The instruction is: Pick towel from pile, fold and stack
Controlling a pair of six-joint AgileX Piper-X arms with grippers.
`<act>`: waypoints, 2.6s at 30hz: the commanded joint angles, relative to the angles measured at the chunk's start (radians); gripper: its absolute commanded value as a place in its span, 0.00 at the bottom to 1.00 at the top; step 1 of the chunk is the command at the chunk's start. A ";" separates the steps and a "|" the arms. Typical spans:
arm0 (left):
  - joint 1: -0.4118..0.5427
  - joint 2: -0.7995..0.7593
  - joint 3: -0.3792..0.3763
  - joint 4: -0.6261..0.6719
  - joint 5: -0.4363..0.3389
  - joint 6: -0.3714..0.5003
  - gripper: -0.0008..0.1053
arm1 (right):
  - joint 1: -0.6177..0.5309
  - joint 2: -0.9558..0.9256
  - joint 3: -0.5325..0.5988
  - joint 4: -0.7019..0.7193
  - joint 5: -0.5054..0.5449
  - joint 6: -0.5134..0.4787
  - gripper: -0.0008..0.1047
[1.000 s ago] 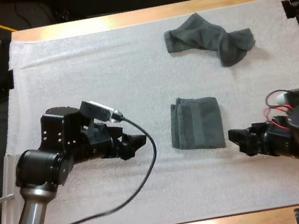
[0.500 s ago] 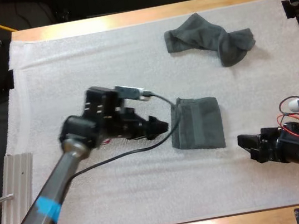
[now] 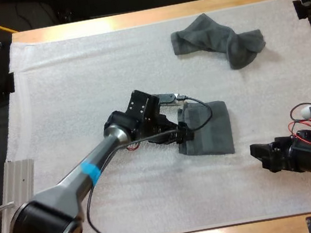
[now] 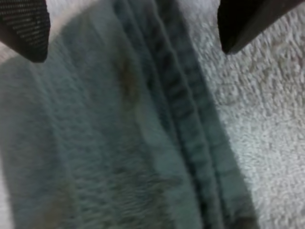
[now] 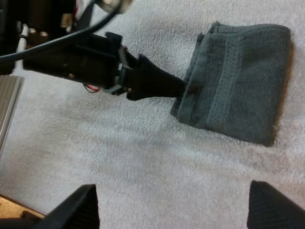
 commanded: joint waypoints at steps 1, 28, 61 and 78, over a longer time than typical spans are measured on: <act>-0.004 0.013 -0.024 -0.003 -0.010 -0.009 0.67 | 0.002 -0.005 -0.005 0.003 0.004 -0.012 0.61; -0.069 0.195 -0.180 0.105 0.140 -0.039 0.46 | 0.002 -0.005 -0.005 0.005 0.004 -0.012 0.61; 0.510 0.037 -0.177 0.670 -0.584 0.389 0.01 | 0.002 -0.005 -0.005 -0.006 -0.101 -0.012 0.61; 0.765 0.037 -0.177 0.654 -0.530 0.434 0.01 | 0.002 -0.005 -0.005 -0.006 -0.101 -0.019 0.61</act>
